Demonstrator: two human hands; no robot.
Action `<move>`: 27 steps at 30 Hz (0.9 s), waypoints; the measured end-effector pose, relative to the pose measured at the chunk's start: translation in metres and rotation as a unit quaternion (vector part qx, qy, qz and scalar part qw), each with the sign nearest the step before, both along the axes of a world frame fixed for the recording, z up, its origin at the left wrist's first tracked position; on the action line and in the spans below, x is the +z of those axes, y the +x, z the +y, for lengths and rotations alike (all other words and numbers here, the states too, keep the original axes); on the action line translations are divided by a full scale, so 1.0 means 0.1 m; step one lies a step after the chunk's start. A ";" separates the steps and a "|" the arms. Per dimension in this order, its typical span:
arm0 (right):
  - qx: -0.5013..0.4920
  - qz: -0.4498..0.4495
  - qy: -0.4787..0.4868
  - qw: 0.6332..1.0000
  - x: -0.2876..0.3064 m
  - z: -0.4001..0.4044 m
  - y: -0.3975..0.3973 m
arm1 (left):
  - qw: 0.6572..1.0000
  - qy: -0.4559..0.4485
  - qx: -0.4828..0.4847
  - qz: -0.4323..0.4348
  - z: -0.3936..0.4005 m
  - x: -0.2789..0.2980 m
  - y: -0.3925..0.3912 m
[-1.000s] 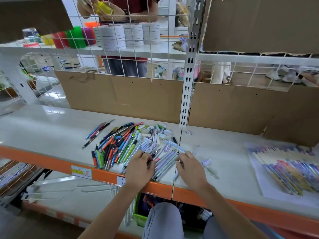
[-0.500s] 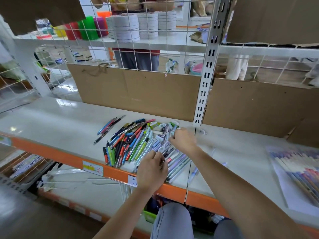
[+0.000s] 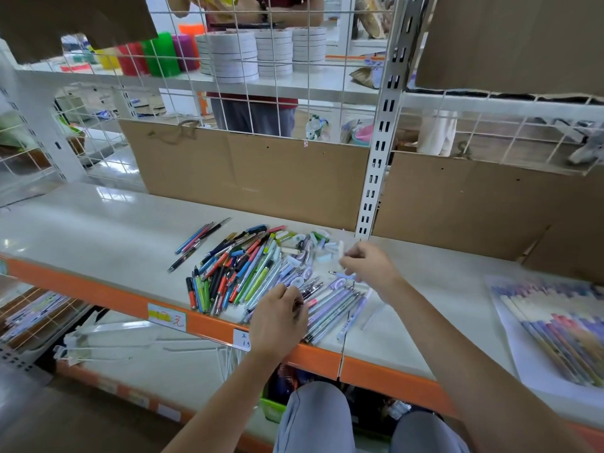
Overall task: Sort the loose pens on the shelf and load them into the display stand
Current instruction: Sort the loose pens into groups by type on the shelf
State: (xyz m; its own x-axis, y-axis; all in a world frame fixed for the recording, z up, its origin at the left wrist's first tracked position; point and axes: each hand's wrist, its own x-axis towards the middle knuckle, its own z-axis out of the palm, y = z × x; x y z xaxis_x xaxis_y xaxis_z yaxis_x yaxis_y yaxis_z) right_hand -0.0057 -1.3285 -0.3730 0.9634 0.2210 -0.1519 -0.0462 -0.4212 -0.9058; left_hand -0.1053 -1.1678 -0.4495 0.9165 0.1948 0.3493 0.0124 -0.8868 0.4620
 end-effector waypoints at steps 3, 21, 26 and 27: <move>-0.023 -0.007 0.033 0.999 -0.10 -0.28 -0.29 | 1.000 0.002 0.007 0.018 0.00 0.03 0.00; -0.099 -0.008 0.004 0.995 -0.50 -0.68 -0.86 | 0.991 0.018 -0.121 0.047 -0.49 0.14 -0.03; -0.097 -0.003 0.032 0.995 -0.50 -0.67 -0.86 | 0.988 0.095 -0.104 0.068 -0.59 0.20 0.04; -0.096 0.000 0.035 0.995 -0.49 -0.68 -0.86 | 0.987 0.105 -0.105 0.065 -0.60 0.21 0.04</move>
State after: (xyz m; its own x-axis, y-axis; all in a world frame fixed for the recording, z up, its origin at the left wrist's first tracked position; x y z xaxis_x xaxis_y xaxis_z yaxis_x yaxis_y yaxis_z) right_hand -0.0920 -1.3964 -0.4223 0.9888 0.0435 -0.1427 -0.1196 -0.3404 -0.9326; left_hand -0.1016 -1.2274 -0.4289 0.9689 -0.0679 0.2379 -0.1339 -0.9525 0.2736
